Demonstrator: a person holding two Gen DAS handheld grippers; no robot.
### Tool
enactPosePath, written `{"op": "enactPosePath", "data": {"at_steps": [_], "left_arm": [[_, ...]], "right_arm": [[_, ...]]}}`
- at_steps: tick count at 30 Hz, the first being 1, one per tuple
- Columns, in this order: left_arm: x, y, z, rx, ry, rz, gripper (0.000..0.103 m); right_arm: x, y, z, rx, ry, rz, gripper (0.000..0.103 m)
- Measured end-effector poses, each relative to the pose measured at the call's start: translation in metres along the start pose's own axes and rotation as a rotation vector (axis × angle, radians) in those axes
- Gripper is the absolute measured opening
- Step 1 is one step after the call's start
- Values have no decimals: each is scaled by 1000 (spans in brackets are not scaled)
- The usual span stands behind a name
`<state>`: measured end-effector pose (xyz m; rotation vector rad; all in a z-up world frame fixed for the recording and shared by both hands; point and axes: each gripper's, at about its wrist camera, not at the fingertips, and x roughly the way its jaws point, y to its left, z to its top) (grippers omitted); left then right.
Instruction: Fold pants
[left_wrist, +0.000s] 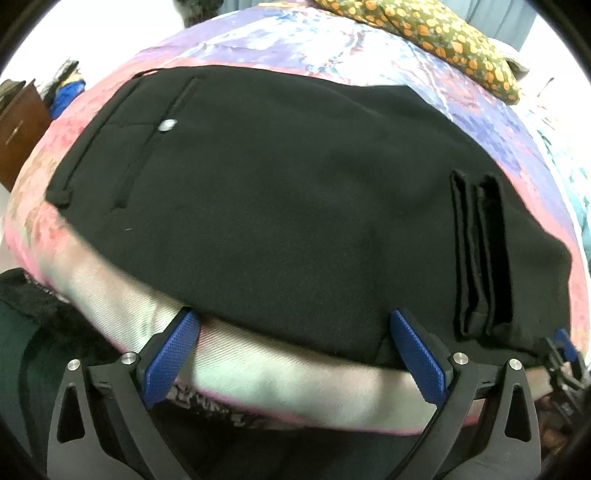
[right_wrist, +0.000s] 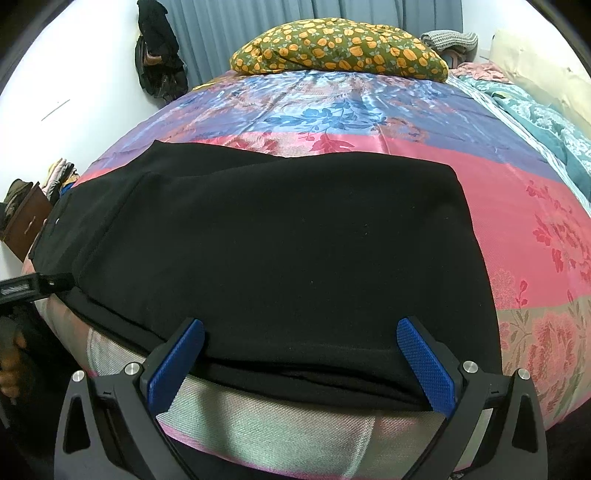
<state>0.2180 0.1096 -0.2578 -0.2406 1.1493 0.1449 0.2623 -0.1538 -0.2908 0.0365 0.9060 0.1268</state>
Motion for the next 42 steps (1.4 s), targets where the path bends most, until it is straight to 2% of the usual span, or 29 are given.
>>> {"op": "enactPosePath", "data": {"at_steps": [2,5,8,9,11,15,18,21,23,24,29,33,35,37,38,39,40,42], "left_arm": [[-17,14,4,-36,-38,-13,102],[-42,47,26,-102,-118,-52,102],[-53,89,62,-144,-157,-24,102],[-52,107,78,-160,-147,-14,102],[-37,134,105,-150,-83,-46,102],[-6,157,127,-92,-24,-13,102],[11,161,129,-77,-18,-44,102],[33,160,134,-79,12,-11,102],[49,162,135,-104,46,-27,103],[55,168,133,-147,54,-61,103],[55,168,131,-138,55,-83,103],[59,166,138,-134,111,-74,102],[55,160,141,-136,112,-81,85],[48,149,147,-122,100,-42,58],[44,145,147,-116,93,-21,50],[36,139,148,-112,81,24,34],[32,137,150,-115,77,45,24],[18,138,153,-172,70,30,17]], "right_arm": [[0,-1,1,-2,3,-4,103],[0,-2,1,-1,5,-4,103],[0,-2,1,-3,3,-7,103],[0,-2,1,-3,3,-7,103],[0,-2,1,-3,2,-8,103],[0,-1,1,-2,-3,-18,103],[0,0,0,-4,-10,-20,103],[0,0,0,-6,-14,-21,103],[0,0,-1,-6,-13,-20,103],[0,0,-1,-5,-14,-20,103],[0,2,-1,-6,-19,-25,103],[1,4,0,-8,-24,-32,103],[1,4,0,-8,-26,-33,103],[1,4,0,-8,-26,-33,103],[1,4,0,-8,-26,-32,103],[1,4,0,-8,-26,-33,103],[1,5,0,-8,-26,-33,103],[1,4,0,-7,-25,-33,103]]}}
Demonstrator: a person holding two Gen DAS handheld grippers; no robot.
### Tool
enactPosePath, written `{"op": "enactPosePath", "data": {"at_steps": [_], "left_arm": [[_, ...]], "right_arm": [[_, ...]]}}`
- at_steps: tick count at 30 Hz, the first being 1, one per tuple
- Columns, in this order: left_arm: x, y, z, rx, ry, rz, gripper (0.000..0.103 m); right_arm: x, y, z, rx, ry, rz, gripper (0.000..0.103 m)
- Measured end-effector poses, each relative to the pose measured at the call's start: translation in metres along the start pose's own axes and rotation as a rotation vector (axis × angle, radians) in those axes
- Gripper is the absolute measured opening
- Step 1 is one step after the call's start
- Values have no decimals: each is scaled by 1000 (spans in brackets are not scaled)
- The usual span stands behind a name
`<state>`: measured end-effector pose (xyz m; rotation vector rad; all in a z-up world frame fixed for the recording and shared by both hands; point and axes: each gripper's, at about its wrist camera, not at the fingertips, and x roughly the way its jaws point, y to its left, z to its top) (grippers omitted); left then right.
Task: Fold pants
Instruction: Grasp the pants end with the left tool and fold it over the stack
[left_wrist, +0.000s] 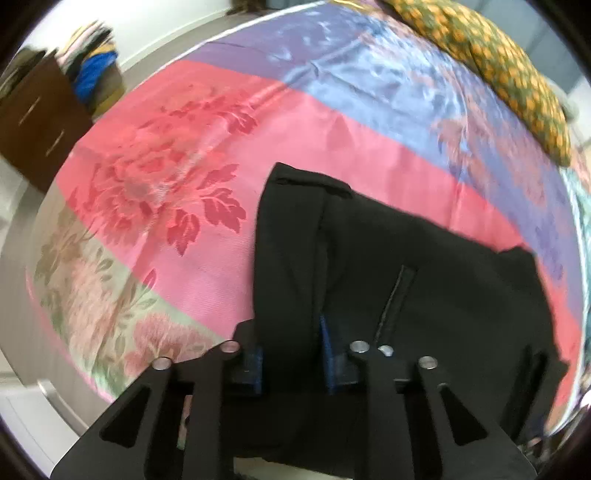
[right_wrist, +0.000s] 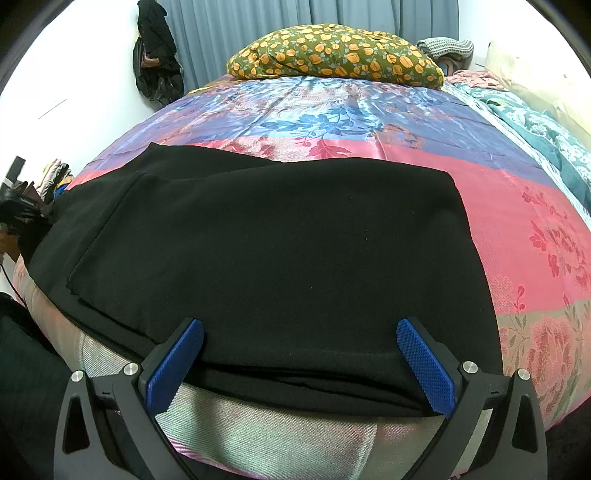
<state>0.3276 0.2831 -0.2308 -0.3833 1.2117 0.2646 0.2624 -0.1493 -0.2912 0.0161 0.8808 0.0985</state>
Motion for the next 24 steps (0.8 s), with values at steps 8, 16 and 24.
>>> {"op": "enactPosePath", "data": {"at_steps": [8,16,24], "left_arm": [[-94,-40,-9,-72,-50,-235,12],[-122,-199,-80,226,-28,-407,9],[-31,-319,-182,536,123,-310,11]], "right_arm": [[-1,0,2,-1,17,2,103],[0,-1,3,-2,25,2,103],[0,-1,2,-15,15,9,103]]}}
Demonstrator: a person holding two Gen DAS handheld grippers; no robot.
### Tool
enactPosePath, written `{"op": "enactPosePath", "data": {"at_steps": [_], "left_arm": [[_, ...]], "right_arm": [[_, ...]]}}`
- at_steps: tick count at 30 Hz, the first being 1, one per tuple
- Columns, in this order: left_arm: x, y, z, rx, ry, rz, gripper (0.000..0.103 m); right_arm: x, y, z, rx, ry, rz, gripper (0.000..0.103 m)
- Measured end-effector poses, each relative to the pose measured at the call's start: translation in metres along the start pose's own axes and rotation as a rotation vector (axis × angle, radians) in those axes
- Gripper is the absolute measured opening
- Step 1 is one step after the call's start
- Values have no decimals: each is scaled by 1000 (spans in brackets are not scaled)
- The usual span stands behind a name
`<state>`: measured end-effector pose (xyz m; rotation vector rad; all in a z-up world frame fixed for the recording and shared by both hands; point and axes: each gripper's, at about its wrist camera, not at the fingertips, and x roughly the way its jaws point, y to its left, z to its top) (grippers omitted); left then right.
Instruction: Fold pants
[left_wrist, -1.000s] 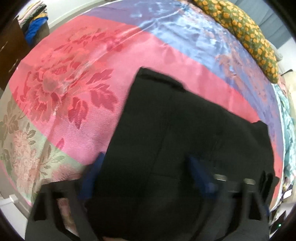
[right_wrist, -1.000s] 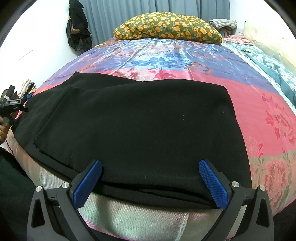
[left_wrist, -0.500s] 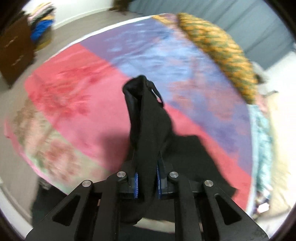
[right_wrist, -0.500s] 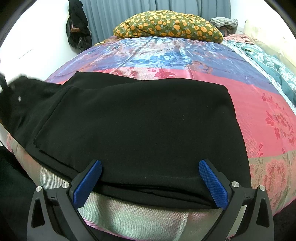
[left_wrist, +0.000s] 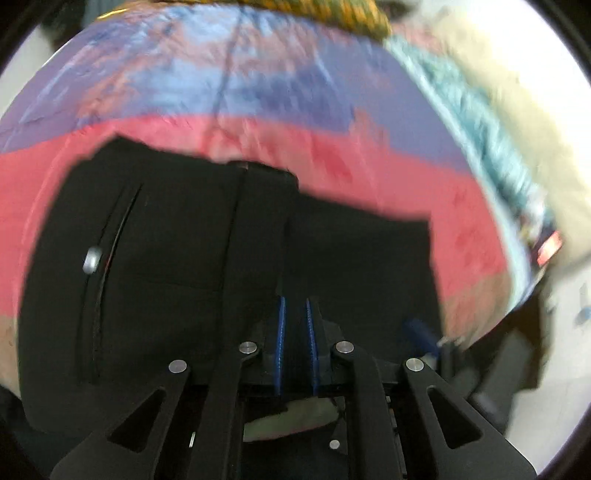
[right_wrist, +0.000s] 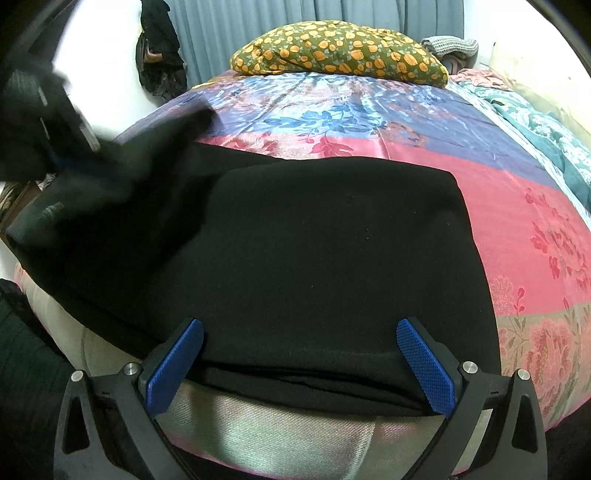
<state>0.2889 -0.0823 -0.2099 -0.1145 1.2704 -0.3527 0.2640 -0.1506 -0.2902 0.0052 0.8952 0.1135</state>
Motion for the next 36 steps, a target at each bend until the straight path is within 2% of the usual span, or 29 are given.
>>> {"op": "enactPosePath", "data": {"at_steps": [1,2,4,6,8,11,12,13,15,16,18,20,36], "left_arm": [[-4,-8,-5,11,-2,-14,19],[-14,-11,-10,24,-22,-69,24],[-43,-6,-14,25,-87,-127,48],[-84,13,-16,8,-219,-105,58],[-116,37,-17,-32,-332,-35,59],[-143,88,-26,-176,-449,107,56],[-141,106,-30,-227,-462,170,49],[-135,115,-33,-236,-455,197,35],[-106,120,-43,-191,-380,244,16],[-92,121,-47,-154,-334,270,11],[-55,106,-59,-29,-259,400,11],[-44,102,-68,22,-273,456,11],[-45,107,-70,11,-298,460,11]], "right_arm": [[0,0,0,-3,-4,1,103],[-1,-1,-1,-3,-6,4,103],[-2,-2,-2,-5,-10,10,103],[-1,-2,-2,-8,-9,13,103],[-2,-1,-2,-7,-8,13,103],[-2,-1,-2,-7,-10,12,103],[-2,-1,-2,-7,-10,11,103],[-2,-1,-2,-7,-11,10,103],[-2,-1,-1,-6,-13,7,103],[-2,-1,-1,-6,-16,6,103],[-1,-2,-1,-7,-21,7,103],[-2,-2,-1,-12,-25,12,103],[-3,0,-3,-20,-32,14,103]]}}
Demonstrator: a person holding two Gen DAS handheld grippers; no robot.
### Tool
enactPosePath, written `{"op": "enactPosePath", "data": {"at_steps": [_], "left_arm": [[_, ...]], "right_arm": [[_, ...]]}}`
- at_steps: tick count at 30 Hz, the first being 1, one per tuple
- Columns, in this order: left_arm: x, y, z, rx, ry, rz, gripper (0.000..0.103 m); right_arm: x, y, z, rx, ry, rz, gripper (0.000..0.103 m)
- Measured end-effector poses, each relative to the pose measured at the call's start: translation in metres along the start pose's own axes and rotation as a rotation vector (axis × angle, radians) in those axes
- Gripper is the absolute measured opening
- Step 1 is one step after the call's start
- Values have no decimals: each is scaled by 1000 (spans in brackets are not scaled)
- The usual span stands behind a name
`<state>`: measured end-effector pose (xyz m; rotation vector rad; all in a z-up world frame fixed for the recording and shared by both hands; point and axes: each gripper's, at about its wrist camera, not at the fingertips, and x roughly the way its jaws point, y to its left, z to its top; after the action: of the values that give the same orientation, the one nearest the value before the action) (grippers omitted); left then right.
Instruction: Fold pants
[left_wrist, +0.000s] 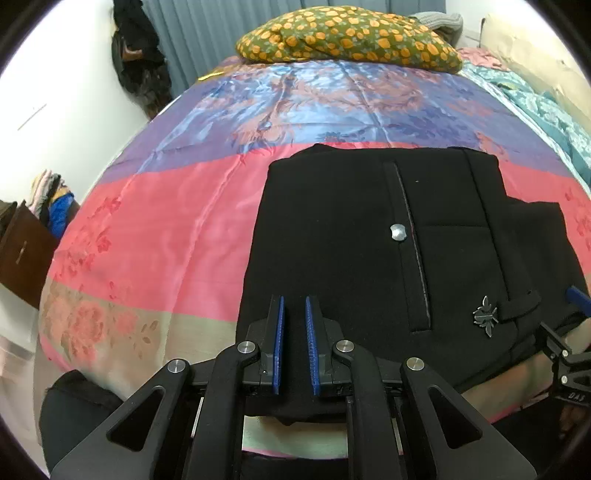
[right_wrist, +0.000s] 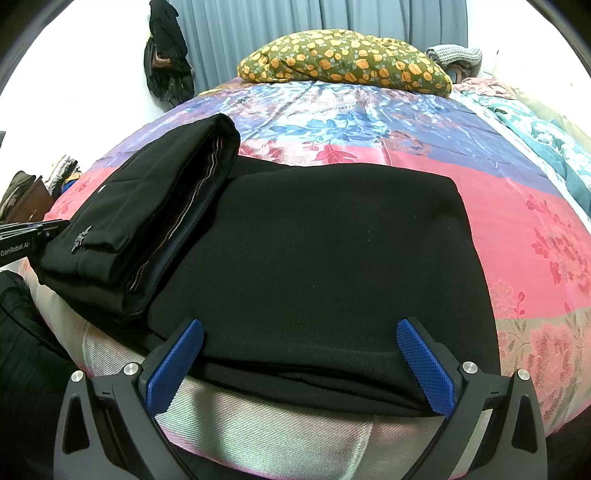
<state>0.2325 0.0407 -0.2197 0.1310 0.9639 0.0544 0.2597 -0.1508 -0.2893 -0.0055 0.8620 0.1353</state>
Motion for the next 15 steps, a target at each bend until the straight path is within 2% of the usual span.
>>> {"op": "enactPosePath", "data": {"at_steps": [4,6,8,10,12,14,15], "left_arm": [[0,2,0,-5,1,-9,11],[0,3,0,-11,-1,-13,11],[1,3,0,-12,-3,-15,12],[2,5,0,-21,-4,-27,12],[3,8,1,-40,0,-46,12],[2,11,1,-50,3,-61,12],[3,11,1,-52,3,-65,12]], "right_arm": [[-16,-3,10,23,10,38,102],[-32,-9,18,70,-52,116,102],[-35,-13,31,118,-71,219,102],[-18,-22,47,204,-7,372,102],[16,-30,61,316,132,514,99],[48,-24,73,354,250,605,86],[57,-17,77,332,281,607,82]]}}
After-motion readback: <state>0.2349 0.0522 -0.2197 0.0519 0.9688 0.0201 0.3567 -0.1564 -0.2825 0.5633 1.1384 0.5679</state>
